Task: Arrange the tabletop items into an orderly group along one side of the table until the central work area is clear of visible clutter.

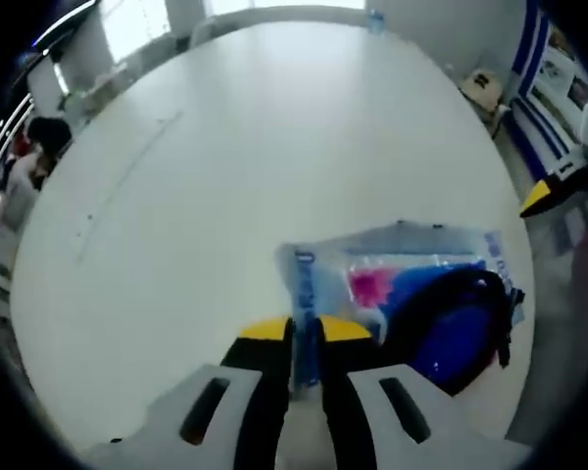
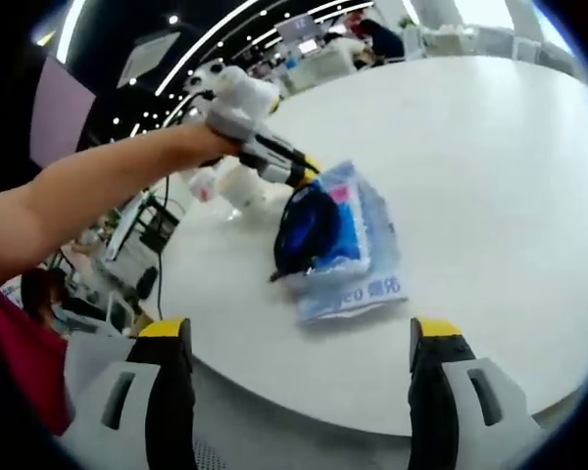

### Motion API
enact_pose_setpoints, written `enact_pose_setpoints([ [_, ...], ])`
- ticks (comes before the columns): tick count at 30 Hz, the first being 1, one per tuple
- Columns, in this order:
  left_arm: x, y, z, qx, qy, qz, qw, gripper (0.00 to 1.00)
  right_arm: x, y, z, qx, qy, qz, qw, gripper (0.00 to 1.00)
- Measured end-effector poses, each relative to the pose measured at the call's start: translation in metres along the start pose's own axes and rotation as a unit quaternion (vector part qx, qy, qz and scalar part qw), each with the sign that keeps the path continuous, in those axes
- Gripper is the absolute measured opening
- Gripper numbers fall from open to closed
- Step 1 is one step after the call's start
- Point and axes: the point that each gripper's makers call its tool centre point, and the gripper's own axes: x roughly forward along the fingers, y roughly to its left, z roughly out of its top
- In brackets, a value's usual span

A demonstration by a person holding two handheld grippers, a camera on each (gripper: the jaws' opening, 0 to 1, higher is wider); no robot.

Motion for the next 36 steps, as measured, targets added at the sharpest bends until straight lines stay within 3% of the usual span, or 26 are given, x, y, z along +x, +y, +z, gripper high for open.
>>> enact_pose_setpoints([
  [5,-0.001,-0.002,-0.001,-0.011,-0.003,-0.004,0.9999,0.0,0.004,-0.001,-0.003,0.024,0.004,0.003,0.9997,0.84],
  [10,-0.001,-0.003,-0.001,-0.024,-0.008,-0.003,0.9997,0.0,0.008,-0.001,-0.008,0.091,-0.001,0.014,0.9957,0.72],
  [13,-0.003,-0.002,-0.003,-0.025,-0.005,-0.001,0.9997,0.0,0.01,-0.007,-0.006,0.144,-0.012,0.014,0.9894,0.61],
  [16,-0.004,-0.002,-0.005,-0.027,-0.005,0.0,0.9996,0.0,0.014,-0.016,-0.006,0.133,-0.008,-0.003,0.9911,0.56],
  [20,-0.005,-0.001,-0.007,-0.033,-0.005,0.002,0.9994,0.0,0.02,-0.025,-0.004,0.188,-0.017,-0.006,0.982,0.48],
  [29,-0.006,-0.001,-0.008,-0.044,-0.007,0.007,0.999,0.0,0.036,-0.037,-0.005,0.24,-0.025,-0.019,0.9703,0.3],
  [36,-0.006,-0.001,-0.008,-0.05,-0.008,0.009,0.9987,0.0,0.046,-0.044,-0.004,0.27,-0.033,-0.028,0.962,0.22],
])
